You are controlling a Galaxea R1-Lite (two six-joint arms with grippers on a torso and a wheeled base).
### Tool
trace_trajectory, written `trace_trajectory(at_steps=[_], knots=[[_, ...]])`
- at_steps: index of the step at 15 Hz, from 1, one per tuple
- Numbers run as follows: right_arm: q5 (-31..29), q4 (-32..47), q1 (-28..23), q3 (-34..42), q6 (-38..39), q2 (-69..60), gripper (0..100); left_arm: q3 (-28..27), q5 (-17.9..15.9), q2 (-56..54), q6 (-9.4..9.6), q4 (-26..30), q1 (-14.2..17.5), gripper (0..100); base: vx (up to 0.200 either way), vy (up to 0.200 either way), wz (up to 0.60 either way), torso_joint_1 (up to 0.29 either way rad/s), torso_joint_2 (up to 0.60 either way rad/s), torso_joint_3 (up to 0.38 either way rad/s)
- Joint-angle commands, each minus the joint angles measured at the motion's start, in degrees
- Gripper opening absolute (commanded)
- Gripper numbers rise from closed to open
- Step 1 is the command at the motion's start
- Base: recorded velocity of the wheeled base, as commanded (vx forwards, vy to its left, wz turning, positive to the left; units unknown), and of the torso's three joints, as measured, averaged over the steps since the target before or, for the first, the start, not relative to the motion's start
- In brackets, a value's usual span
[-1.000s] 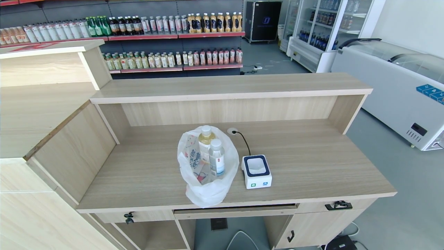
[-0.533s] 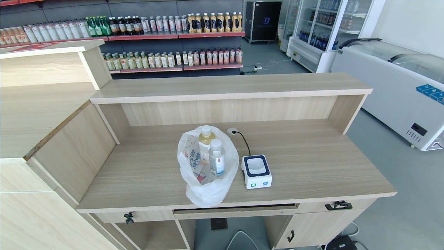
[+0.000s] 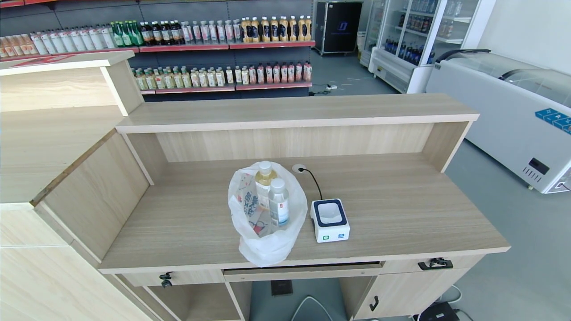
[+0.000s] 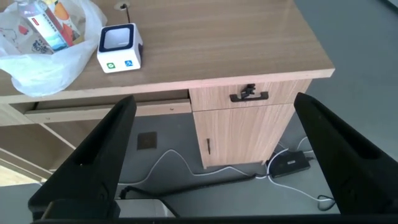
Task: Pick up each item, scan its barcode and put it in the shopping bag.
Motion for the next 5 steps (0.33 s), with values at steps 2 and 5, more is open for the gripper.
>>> trace_trajectory(at_steps=[2, 5], knots=[[0.0, 0.0, 0.0, 0.0, 0.0, 0.3, 100, 0.0, 0.0, 0.0, 0.02, 0.0, 0.0, 100, 0.0, 0.0, 0.0, 0.0, 0.0, 0.0], [0.0, 0.0, 0.1, 0.0, 0.0, 0.4, 100, 0.0, 0.0, 0.0, 0.02, 0.0, 0.0, 100, 0.0, 0.0, 0.0, 0.0, 0.0, 0.0]])
